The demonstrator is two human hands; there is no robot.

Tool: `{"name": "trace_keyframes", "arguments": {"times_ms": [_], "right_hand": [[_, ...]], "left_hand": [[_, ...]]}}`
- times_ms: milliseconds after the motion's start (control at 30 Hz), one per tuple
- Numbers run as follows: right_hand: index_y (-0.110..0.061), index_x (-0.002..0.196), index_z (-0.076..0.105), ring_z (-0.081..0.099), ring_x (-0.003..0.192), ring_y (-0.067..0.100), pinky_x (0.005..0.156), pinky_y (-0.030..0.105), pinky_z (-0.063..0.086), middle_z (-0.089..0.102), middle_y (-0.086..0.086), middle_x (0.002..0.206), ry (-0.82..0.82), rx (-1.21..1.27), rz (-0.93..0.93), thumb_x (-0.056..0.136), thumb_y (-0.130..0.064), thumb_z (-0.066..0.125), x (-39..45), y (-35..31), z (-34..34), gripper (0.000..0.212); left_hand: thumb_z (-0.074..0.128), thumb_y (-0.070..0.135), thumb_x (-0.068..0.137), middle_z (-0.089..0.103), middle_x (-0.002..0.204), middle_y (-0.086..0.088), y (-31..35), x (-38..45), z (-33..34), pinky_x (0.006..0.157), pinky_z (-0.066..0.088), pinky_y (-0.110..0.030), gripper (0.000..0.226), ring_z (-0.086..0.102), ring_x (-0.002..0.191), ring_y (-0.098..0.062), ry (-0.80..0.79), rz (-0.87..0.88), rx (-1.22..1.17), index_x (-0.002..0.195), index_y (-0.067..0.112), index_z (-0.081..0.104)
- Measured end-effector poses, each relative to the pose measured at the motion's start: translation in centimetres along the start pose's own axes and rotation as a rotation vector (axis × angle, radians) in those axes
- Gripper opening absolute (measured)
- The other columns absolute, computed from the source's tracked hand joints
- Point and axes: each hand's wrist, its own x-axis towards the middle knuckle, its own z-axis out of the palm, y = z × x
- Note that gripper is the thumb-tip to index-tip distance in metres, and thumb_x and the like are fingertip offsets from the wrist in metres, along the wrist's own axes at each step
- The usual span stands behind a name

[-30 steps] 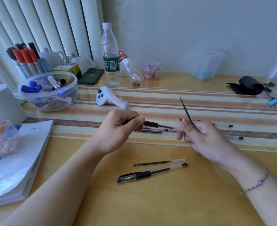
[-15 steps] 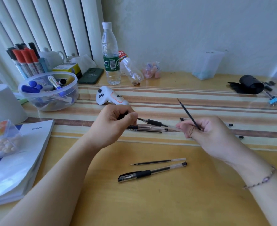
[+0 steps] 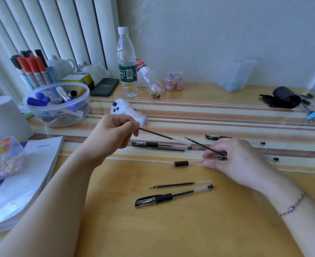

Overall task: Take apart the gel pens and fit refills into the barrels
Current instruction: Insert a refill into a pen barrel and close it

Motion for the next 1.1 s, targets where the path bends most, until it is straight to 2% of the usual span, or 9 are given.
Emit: {"name": "trace_keyframes", "arguments": {"times_ms": [133, 233, 300, 400, 533, 633, 833, 967, 1100], "right_hand": [[-0.042, 0.083, 0.073, 0.066, 0.084, -0.007, 0.069, 0.017, 0.047, 0.072, -0.026, 0.088, 0.139, 0.297, 0.006, 0.078, -0.058, 0.066, 0.0, -0.4, -1.2, 0.019], [-0.044, 0.081, 0.075, 0.064, 0.088, -0.013, 0.068, 0.007, 0.048, 0.072, -0.03, 0.088, 0.082, 0.42, -0.102, 0.075, -0.062, 0.065, -0.5, -1.7, -1.0, 0.021], [-0.044, 0.079, 0.075, 0.067, 0.081, -0.009, 0.068, 0.006, 0.047, 0.073, -0.027, 0.082, 0.037, 0.393, -0.126, 0.07, -0.058, 0.068, -0.6, -2.2, -0.2, 0.018], [-0.037, 0.075, 0.074, 0.068, 0.073, 0.011, 0.069, 0.025, 0.054, 0.074, -0.013, 0.077, 0.024, 0.297, -0.125, 0.072, -0.055, 0.066, -0.5, -2.0, 0.0, 0.02], [-0.035, 0.07, 0.073, 0.06, 0.065, 0.0, 0.057, 0.009, 0.041, 0.067, -0.017, 0.076, -0.019, 0.236, -0.184, 0.072, -0.053, 0.069, -0.7, -1.6, -0.9, 0.018], [-0.036, 0.073, 0.073, 0.054, 0.057, 0.006, 0.05, 0.019, 0.043, 0.062, -0.013, 0.072, -0.11, 0.144, -0.197, 0.074, -0.048, 0.073, -1.1, -2.2, -0.2, 0.012], [-0.034, 0.08, 0.074, 0.058, 0.061, 0.009, 0.056, 0.035, 0.052, 0.064, -0.012, 0.072, -0.04, 0.097, -0.188, 0.076, -0.054, 0.068, -1.4, -3.1, 1.0, 0.021], [-0.039, 0.089, 0.073, 0.061, 0.073, 0.0, 0.065, 0.028, 0.052, 0.065, -0.022, 0.08, -0.088, 0.026, -0.163, 0.069, -0.067, 0.06, -1.2, -2.8, 0.3, 0.037], [-0.046, 0.078, 0.071, 0.059, 0.084, -0.006, 0.075, 0.028, 0.049, 0.062, -0.03, 0.094, -0.211, -0.01, -0.07, 0.065, -0.058, 0.075, -0.8, -0.6, -2.4, 0.018]], "left_hand": [[0.06, 0.04, 0.075, 0.035, 0.051, -0.005, 0.2, -0.1, 0.3, 0.049, 0.029, -0.027, 0.031, 0.027, 0.056, -0.025, -0.015, -0.005, -0.003, 0.061, 0.013, 0.063], [0.06, 0.038, 0.079, 0.036, 0.051, -0.006, 0.3, -0.2, 1.2, 0.051, 0.028, -0.03, 0.03, 0.028, 0.055, -0.026, -0.057, 0.026, 0.01, 0.062, 0.013, 0.064], [0.059, 0.033, 0.086, 0.036, 0.054, -0.009, 0.4, -0.4, 1.9, 0.05, 0.028, -0.031, 0.029, 0.029, 0.054, -0.025, -0.115, 0.048, 0.031, 0.065, 0.012, 0.065], [0.057, 0.034, 0.088, 0.037, 0.056, -0.01, 0.5, -0.5, 1.7, 0.05, 0.028, -0.031, 0.03, 0.031, 0.054, -0.024, -0.169, 0.037, 0.1, 0.072, 0.012, 0.068], [0.057, 0.034, 0.086, 0.037, 0.054, -0.006, 0.4, -0.1, -0.2, 0.052, 0.029, -0.029, 0.029, 0.033, 0.051, -0.019, 0.05, -0.029, 0.086, 0.071, 0.011, 0.068], [0.056, 0.029, 0.091, 0.039, 0.052, -0.002, 0.2, 0.1, -0.3, 0.05, 0.031, -0.026, 0.031, 0.034, 0.048, -0.015, 0.174, -0.057, 0.083, 0.069, 0.011, 0.068], [0.056, 0.031, 0.094, 0.038, 0.046, 0.008, 0.1, -0.1, 1.1, 0.042, 0.032, -0.012, 0.031, 0.034, 0.04, -0.007, 0.095, -0.065, 0.23, 0.068, 0.02, 0.07], [0.058, 0.033, 0.093, 0.036, 0.047, 0.007, 0.0, -0.3, 1.5, 0.043, 0.028, -0.016, 0.03, 0.031, 0.042, -0.009, 0.037, -0.058, 0.318, 0.069, 0.021, 0.07], [0.064, 0.032, 0.09, 0.04, 0.045, 0.012, -0.1, -0.4, 1.7, 0.042, 0.029, -0.011, 0.022, 0.034, 0.041, -0.004, -0.026, -0.007, 0.384, 0.071, 0.022, 0.071]]}}
